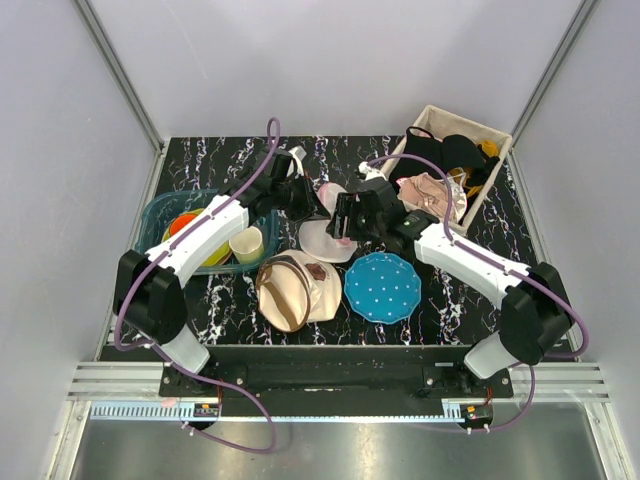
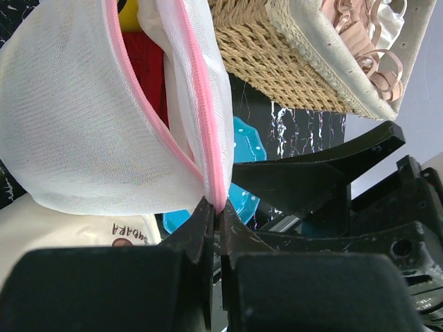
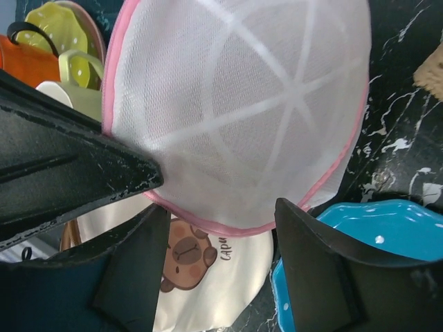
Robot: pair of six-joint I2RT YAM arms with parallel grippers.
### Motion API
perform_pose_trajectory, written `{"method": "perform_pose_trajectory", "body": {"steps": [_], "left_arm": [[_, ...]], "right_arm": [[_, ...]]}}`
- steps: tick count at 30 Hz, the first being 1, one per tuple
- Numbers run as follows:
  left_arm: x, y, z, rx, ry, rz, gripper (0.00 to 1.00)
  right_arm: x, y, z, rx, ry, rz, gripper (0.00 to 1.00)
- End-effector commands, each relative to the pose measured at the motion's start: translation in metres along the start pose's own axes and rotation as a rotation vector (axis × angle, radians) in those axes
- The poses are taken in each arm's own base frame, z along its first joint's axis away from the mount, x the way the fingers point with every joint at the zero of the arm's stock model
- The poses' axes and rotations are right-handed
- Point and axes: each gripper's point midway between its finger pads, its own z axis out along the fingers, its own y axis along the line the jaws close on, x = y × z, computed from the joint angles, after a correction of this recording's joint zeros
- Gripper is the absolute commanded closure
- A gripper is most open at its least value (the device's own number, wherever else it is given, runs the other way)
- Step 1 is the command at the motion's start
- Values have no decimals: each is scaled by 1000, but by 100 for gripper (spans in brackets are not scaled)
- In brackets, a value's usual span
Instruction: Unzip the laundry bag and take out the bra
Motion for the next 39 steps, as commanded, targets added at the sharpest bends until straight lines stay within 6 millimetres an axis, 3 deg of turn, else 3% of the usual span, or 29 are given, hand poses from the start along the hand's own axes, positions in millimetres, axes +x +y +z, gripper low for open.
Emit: {"method": "perform_pose_trajectory", "body": {"steps": [1, 8, 18, 21, 26, 27, 28, 30, 31, 34, 36, 38, 39], "left_arm": [[-10, -21, -14, 73, -53, 59, 100], [-10, -21, -12, 73, -46, 62, 100], [-6, -18, -8, 75, -22, 74, 100], [-6, -18, -5, 79, -13, 77, 100], [-14, -27, -9, 73, -10, 100, 99], [-25, -32, -13, 62, -43, 108, 91], [-28, -30, -13, 46, -46, 108, 71], [-34, -28, -19, 23, -64, 95, 47], [-37, -29, -24, 24, -75, 84, 26], [-41, -20, -34, 5, -107, 44, 10], [-42, -3, -37, -17, -114, -2, 3], [-52, 7, -43, 2, -152, -53, 3], [-43, 16, -38, 19, -116, -87, 4]], "right_arm": [[-39, 3, -6, 43, -135, -36, 32], [-43, 9, -8, 31, -143, -47, 36], [-52, 9, -15, 36, -180, -36, 74], [-50, 9, -15, 33, -179, -30, 100], [-44, 13, -12, 2, -161, -6, 100], [-41, 13, -12, -5, -156, 4, 100], [-40, 14, -12, -17, -154, 11, 100], [-36, 16, -12, -34, -147, 23, 100], [-34, 18, -13, -49, -141, 25, 100], [-31, 20, -14, -67, -128, 30, 100], [-31, 22, -16, -77, -128, 34, 100], [-28, 22, -17, -83, -126, 39, 100], [-29, 22, -17, -87, -129, 48, 100]]}}
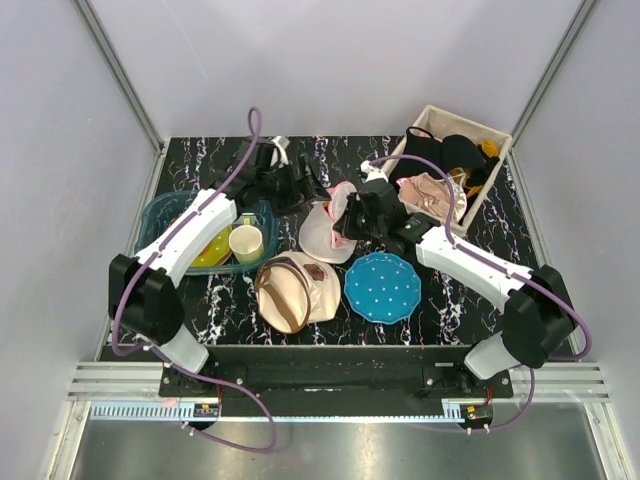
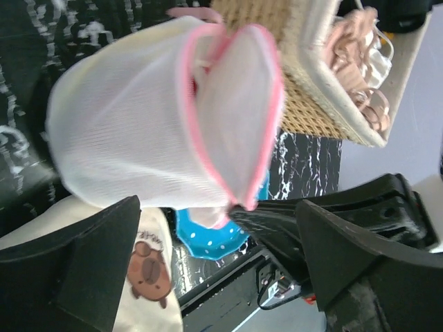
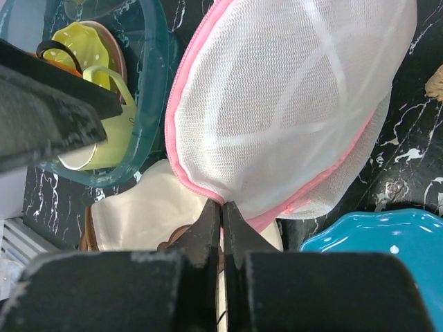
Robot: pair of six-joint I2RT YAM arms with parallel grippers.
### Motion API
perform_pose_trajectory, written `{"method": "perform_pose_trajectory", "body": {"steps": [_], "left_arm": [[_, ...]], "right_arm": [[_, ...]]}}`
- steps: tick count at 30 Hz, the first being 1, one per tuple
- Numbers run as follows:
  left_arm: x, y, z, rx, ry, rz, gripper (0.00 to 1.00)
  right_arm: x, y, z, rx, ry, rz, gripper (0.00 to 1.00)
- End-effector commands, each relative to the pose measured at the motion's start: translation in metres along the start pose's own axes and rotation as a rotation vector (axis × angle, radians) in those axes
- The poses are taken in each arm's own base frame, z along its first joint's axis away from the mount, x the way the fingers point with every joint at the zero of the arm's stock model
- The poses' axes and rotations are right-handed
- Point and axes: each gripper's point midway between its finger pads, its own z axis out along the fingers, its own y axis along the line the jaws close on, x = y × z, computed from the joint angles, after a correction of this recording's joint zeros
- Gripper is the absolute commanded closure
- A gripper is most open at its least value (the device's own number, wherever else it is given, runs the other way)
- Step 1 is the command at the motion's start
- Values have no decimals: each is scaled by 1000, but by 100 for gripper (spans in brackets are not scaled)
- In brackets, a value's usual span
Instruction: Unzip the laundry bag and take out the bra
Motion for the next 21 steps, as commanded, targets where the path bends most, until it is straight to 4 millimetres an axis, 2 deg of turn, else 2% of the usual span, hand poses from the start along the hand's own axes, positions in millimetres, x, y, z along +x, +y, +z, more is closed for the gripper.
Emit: {"method": "perform_pose_trajectory", "body": {"steps": [1, 2, 4, 11, 15, 16, 17, 18, 20, 21], "left_arm": [[-10, 14, -15, 62, -42, -129, 4], [-18, 19, -11, 86, -54, -153, 7], [-15, 25, -3, 89, -32, -180, 9], [-27, 15, 16, 117, -4, -169, 10], [-22, 19, 40, 93, 52, -142, 12], [-12, 26, 52, 64, 95, -151, 16], [-12, 24, 57, 63, 105, -139, 19], [-7, 25, 63, 58, 127, -135, 43], [-9, 23, 64, 51, 129, -127, 100], [-8, 24, 63, 47, 135, -126, 100]], "right_arm": [[-17, 18, -14, -81, -62, 35, 100], [-16, 17, -14, -79, -61, 39, 100], [-14, 15, -13, -75, -56, 40, 100], [-11, 12, -15, -71, -52, 40, 100], [-12, 13, -14, -70, -49, 40, 100], [-12, 13, -13, -69, -48, 42, 100], [-12, 14, -14, -70, -47, 40, 100], [-12, 13, -16, -67, -46, 40, 100], [-12, 13, -20, -65, -49, 37, 100], [-10, 10, -22, -54, -44, 37, 100]]}}
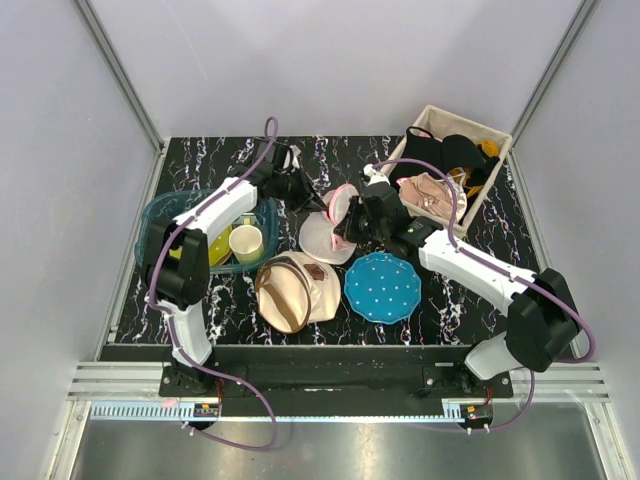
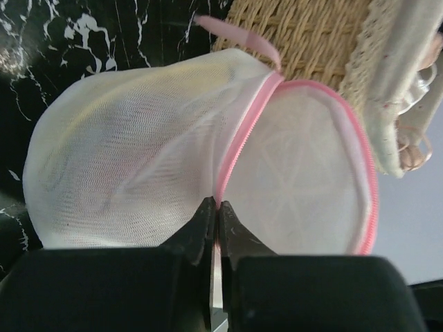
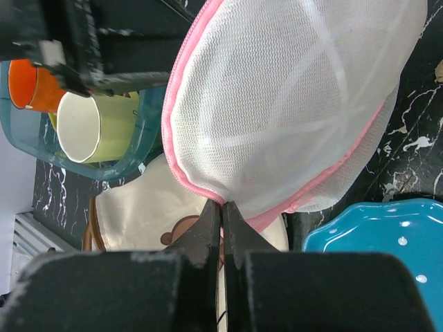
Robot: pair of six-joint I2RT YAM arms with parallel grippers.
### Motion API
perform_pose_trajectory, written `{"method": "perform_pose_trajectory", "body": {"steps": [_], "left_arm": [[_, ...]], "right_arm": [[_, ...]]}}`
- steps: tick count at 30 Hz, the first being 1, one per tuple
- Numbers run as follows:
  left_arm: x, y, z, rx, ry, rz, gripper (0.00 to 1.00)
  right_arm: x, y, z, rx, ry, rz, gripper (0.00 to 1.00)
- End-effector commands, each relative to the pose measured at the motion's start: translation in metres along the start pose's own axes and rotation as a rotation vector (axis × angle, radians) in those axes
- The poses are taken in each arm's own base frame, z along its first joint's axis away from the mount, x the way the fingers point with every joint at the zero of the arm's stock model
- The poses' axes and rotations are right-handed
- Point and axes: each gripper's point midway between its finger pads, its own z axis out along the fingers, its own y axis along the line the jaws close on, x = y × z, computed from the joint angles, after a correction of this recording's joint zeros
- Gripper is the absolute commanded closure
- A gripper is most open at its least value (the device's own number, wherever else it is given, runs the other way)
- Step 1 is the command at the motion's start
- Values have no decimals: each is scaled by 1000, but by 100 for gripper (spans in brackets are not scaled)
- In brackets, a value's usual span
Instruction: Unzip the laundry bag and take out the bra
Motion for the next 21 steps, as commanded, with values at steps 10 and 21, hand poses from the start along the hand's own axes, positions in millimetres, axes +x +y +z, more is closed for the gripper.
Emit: {"method": "perform_pose_trajectory", "body": {"steps": [10, 21], "left_arm": [[-22, -27, -26, 24, -75, 116, 100], [-30, -57, -54, 77, -108, 217, 100]], "right_arm": [[-29, -23, -67, 72, -169, 41, 97], [-9, -68, -73, 193, -192, 142, 100]]}}
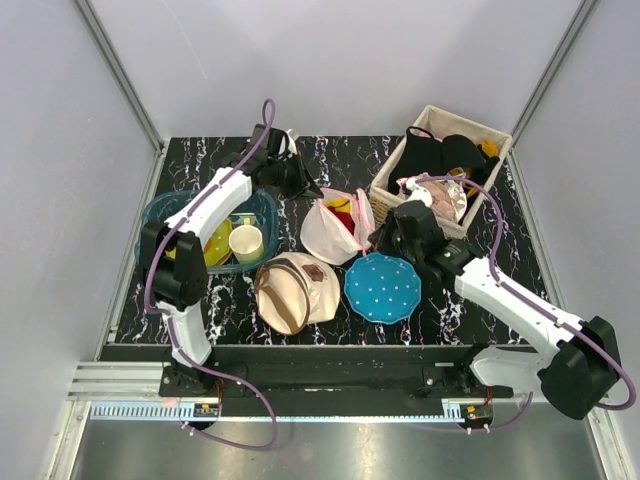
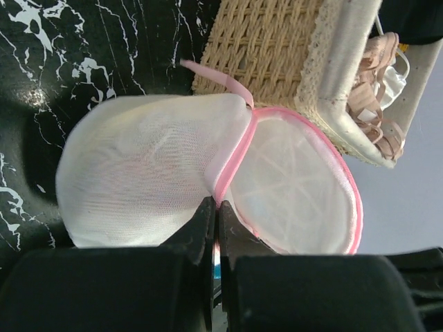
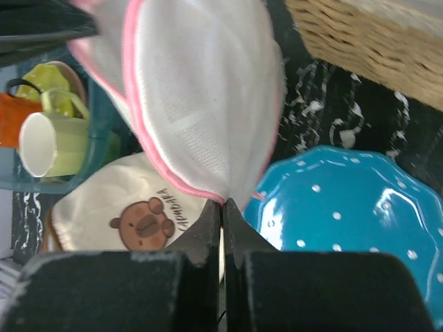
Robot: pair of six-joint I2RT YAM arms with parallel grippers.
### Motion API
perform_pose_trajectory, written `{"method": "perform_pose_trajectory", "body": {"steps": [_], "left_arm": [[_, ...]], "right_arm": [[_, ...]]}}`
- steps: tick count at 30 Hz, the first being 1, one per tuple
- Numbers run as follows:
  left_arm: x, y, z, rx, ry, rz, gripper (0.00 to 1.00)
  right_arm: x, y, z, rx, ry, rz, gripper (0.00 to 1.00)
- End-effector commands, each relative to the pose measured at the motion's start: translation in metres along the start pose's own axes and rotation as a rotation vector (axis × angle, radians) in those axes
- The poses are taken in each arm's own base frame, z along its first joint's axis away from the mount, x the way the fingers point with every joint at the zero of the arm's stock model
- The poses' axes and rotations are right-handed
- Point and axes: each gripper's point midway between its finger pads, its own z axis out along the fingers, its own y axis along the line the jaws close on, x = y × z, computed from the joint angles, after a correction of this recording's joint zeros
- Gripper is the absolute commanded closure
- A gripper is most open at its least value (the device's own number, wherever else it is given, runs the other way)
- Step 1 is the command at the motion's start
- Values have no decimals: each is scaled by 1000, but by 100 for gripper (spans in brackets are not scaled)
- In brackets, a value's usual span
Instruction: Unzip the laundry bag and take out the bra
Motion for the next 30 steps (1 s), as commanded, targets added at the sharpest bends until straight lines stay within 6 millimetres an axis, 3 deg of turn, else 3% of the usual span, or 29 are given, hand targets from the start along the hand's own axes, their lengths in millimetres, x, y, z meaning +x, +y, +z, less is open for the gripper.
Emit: {"method": "perform_pose_trajectory", "body": {"steps": [1, 5, 6, 7, 10, 11, 16, 19, 21, 25, 26, 28, 30], "left_arm": [[-13, -40, -38, 83, -76, 95, 100], [14, -37, -31, 72, -33, 110, 100], [22, -30, -27, 55, -18, 107, 100], [27, -27, -24, 52, -8, 112, 100], [34, -21, -20, 43, 8, 113, 100], [36, -19, -19, 38, 10, 115, 100], [33, -17, -24, 16, -12, 133, 100], [33, -16, -23, 11, -12, 133, 100], [34, -16, -24, 13, -10, 133, 100], [37, -9, -26, -19, -15, 134, 100], [38, -7, -26, -23, -11, 133, 100], [39, -8, -27, -19, -9, 132, 100], [39, -8, -28, -22, -17, 137, 100]], "right_arm": [[-1, -26, -7, 77, -56, 91, 100], [13, -37, -6, 100, -31, 122, 96], [13, -34, -8, 91, -27, 119, 89], [11, -33, -10, 88, -26, 116, 74], [-7, -12, -18, 34, -33, 81, 54], [-22, 1, -24, 3, -57, 66, 46], [-67, 23, -39, -29, -178, 74, 38], [-90, 49, -43, -117, -230, 72, 43], [-85, 68, -31, -183, -179, 50, 51], [-60, 98, 7, -271, -19, 7, 51], [-51, 99, 26, -260, 20, 3, 50], [-40, 101, 38, -269, 70, -5, 51], [-38, 86, 58, -176, 67, -19, 51]]}}
